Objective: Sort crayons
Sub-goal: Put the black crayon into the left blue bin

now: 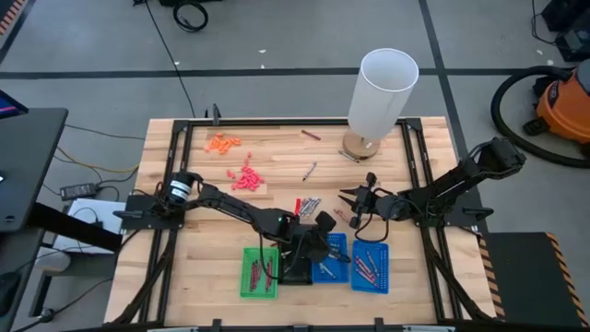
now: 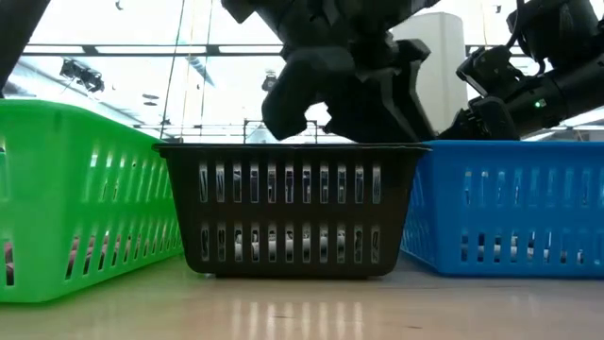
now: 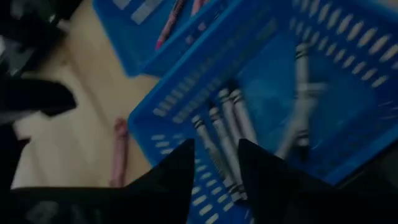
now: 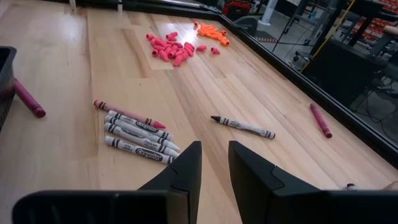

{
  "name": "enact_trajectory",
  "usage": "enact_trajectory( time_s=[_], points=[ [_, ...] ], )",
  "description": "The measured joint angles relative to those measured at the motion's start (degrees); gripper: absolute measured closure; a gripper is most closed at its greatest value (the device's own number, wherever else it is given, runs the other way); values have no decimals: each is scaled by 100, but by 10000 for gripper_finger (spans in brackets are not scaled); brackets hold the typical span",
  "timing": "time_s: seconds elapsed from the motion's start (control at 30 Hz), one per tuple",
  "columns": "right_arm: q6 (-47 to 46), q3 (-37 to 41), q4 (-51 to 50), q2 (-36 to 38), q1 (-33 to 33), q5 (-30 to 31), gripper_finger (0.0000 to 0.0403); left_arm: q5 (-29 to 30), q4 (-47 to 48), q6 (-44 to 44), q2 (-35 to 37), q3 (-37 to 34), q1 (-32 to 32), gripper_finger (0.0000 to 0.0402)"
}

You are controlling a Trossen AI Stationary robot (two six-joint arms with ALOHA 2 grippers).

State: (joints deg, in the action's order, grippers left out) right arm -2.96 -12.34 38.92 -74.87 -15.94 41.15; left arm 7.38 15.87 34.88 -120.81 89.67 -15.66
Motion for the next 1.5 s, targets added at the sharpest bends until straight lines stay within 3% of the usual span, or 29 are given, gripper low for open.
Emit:
enact_trajectory(
  time_s=[0.17,0.33,0.5,0.63,0.8,1.3,1.5],
  points=[
    [7,0,-1,0,0,34,314,1046,324,-27,52,0,-31,253],
    [15,0,-9,0,0,35,314,1404,783,-169,78,-5,76,258],
    [15,0,-20,0,-6,31,314,1403,949,-481,138,-7,258,259],
    [15,-1,-62,0,-4,28,314,927,803,-600,315,-7,330,260],
    [15,0,-118,0,-7,24,314,799,862,-707,571,-7,424,260],
    [15,-2,-125,0,-96,23,314,666,1052,-1342,571,-7,1540,260],
    [17,-1,-131,0,-96,285,314,655,1056,-2206,536,-9,1978,260]
  ],
)
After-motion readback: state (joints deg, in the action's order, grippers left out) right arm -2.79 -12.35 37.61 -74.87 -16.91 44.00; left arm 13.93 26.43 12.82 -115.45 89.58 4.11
